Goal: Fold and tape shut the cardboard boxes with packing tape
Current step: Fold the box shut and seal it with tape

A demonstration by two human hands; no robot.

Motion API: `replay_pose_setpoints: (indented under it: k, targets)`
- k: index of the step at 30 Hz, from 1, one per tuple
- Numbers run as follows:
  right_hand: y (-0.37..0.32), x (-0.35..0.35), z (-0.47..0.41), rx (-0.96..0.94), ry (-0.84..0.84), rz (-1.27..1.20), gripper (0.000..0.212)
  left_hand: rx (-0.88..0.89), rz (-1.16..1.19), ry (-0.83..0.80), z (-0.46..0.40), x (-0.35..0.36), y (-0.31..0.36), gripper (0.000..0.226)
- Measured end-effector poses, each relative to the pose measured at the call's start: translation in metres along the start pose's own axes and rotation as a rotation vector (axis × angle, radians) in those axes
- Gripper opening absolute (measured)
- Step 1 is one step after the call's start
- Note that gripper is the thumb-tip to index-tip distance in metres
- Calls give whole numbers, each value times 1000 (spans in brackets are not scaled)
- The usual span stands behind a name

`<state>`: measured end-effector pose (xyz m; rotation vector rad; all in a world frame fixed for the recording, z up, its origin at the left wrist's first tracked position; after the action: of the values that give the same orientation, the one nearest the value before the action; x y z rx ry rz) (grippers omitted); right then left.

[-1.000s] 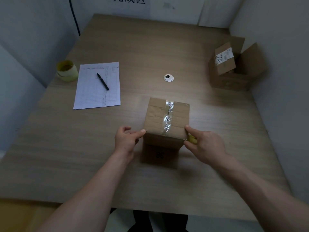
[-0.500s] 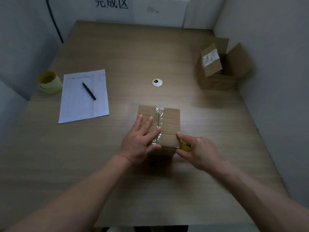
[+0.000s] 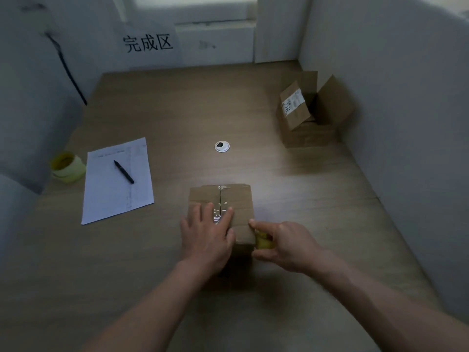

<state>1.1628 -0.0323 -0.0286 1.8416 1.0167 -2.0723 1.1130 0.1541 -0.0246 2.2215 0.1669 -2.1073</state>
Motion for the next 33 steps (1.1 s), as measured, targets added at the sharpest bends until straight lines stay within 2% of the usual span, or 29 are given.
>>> replay_pose_setpoints:
  k: [2,6,9,12,15,19,23,27,29,31,33]
  targets:
    - [3,-2,1,-34,-118,-48,86,56,-9,-26,-2,-4,2,66]
    - [12,-8,-6,-78,-287,-171,84,223,108,-112,-10,-3,3,85]
    - [9,-7,-9,-130,-300,-209,79,385,62,-117,-14,-4,9,98]
    - [1,-6,-12,-174,-275,-267,70,508,59,-149,-25,-4,18,103]
    - [0,-8,-17,-176,-272,-289,71,595,56,-210,-40,0,20,105]
    - [6,-15,-20,-124,-259,-249,75,576,130,-146,-41,5,18,93]
    - [26,-26,-20,8,-276,-120,52,546,216,-40,-33,5,20,80]
    - [25,-34,-30,-39,-155,186,39,597,281,22,-36,0,28,73]
    - [21,-35,-33,-100,-77,241,35,598,329,-37,-44,-3,37,75]
    - [20,-35,-33,-158,-3,254,31,534,356,-179,-56,-2,48,80]
    - [21,-35,-32,-186,61,239,27,477,334,-268,-68,0,56,71]
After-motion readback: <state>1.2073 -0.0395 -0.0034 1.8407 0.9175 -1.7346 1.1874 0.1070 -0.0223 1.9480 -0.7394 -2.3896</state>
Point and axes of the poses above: each hand's wrist, its own z-axis away from the middle knuckle, its own x-axis out of the palm, y = z × x, the point moved 4 cm from there along -z, towards the middle knuckle, and after that the axes turned 8 degrees about y, right-handed, at the moved point
